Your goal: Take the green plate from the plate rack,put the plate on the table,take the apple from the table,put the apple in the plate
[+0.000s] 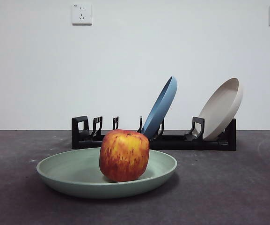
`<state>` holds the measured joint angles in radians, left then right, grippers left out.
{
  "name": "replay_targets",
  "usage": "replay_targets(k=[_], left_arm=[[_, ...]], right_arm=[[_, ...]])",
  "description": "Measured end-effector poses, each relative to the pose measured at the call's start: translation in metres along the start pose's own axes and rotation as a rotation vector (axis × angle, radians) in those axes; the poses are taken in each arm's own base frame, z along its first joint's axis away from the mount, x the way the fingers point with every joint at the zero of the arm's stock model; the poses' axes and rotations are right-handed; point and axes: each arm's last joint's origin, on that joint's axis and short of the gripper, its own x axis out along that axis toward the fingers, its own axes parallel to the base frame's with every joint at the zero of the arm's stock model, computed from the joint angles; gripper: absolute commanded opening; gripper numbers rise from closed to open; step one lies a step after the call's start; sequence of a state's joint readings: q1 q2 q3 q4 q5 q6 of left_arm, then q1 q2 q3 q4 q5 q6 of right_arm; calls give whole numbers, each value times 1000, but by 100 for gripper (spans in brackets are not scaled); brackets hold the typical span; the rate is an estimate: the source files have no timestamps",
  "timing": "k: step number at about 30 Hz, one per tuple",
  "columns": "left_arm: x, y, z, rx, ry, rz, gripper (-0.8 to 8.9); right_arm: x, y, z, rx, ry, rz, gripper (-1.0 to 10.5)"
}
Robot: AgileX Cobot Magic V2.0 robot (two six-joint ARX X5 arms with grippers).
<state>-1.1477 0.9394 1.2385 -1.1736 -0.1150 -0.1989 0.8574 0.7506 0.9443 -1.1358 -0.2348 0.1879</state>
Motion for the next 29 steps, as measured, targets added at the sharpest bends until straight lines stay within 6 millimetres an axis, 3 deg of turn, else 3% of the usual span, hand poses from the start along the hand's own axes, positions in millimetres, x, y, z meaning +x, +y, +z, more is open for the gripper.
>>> replay_targets(k=[6, 9, 13, 17, 20, 24, 29], left_arm=[[-7, 12, 1, -23, -65, 73, -3], [-19, 26, 9, -43, -231, 141, -3], [-50, 47, 11, -49, -557, 263, -3], [-72, 62, -4, -75, -819, 458, -3], [-78, 67, -23, -89, -941, 605, -3], [-64, 72, -53, -91, -1019, 775, -3], [-19, 84, -94, -127, -1009, 898, -3]], right_arm=[[0, 0, 0, 0, 0, 0, 1], [0, 0, 0, 0, 0, 0, 1], [0, 0, 0, 0, 0, 0, 1], [0, 0, 0, 0, 0, 0, 1], [0, 0, 0, 0, 0, 0, 1], [0, 0, 0, 0, 0, 0, 1], [0, 0, 0, 0, 0, 0, 1]])
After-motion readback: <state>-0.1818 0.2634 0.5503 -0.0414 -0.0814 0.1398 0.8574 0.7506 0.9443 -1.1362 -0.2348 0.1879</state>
